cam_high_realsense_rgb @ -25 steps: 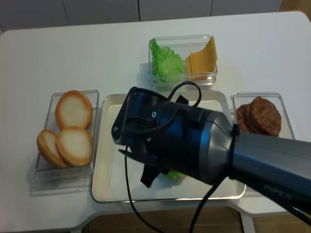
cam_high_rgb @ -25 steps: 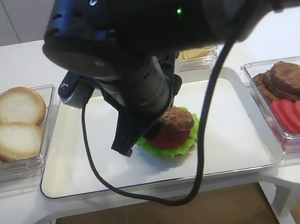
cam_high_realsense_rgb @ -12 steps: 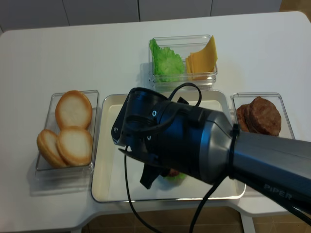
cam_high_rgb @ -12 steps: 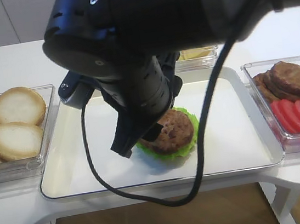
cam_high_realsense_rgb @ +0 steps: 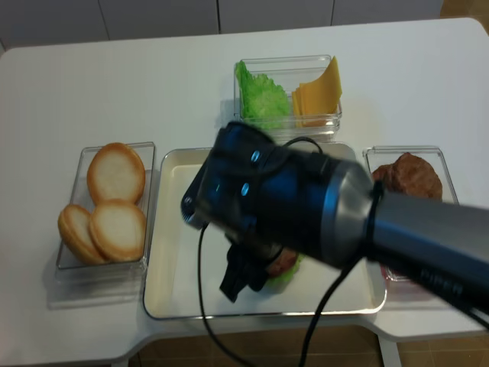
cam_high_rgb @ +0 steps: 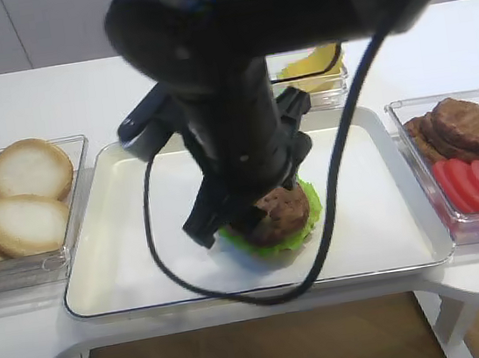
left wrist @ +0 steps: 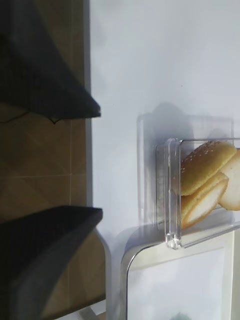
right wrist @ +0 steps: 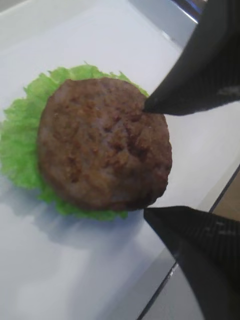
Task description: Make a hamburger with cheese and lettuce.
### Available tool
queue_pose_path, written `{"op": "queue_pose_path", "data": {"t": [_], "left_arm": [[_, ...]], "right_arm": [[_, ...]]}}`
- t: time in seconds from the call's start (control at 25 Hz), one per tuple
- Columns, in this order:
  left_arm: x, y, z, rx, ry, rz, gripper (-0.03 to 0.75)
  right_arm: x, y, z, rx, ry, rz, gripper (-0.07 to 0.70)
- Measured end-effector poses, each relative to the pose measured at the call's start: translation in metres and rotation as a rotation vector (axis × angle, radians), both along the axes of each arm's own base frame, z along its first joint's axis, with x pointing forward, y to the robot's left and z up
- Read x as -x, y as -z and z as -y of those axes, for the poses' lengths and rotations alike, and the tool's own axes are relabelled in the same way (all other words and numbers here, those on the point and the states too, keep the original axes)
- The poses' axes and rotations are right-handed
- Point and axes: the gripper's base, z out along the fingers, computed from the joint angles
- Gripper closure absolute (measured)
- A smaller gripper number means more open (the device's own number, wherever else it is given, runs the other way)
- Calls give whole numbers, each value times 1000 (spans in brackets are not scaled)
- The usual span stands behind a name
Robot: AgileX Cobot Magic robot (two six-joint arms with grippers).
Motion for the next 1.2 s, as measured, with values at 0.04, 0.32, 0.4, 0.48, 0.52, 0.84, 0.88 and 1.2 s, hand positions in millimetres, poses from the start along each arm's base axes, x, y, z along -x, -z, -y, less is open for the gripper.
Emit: {"op": "queue_pose_path", "data": {"t": [0.04, 0.32, 0.4, 0.48, 0.52, 0.84, 0.88, 1.2], "left_arm": [[0, 0, 0, 0, 0, 0, 300], [0, 0, 0, 0, 0, 0, 300], [0, 0, 0, 0, 0, 0, 300], [0, 0, 0, 0, 0, 0, 300], [0, 0, 0, 0, 0, 0, 300], [0, 0, 0, 0, 0, 0, 300], [0, 0, 0, 0, 0, 0, 300], [0, 0, 0, 0, 0, 0, 300]], "right_arm": [[-4, -1, 5, -21, 30, -24, 200], [-42, -44, 70, -168, 264, -1, 200], [-50, -60, 95, -223, 346, 12, 201], [-52, -76, 118, -278, 407, 30, 201], [-52, -84, 129, -299, 437, 45, 201], [-46, -120, 207, -376, 610, 150, 201], [-42, -121, 214, -379, 628, 152, 201], [12, -89, 257, -329, 752, 100, 202]]}}
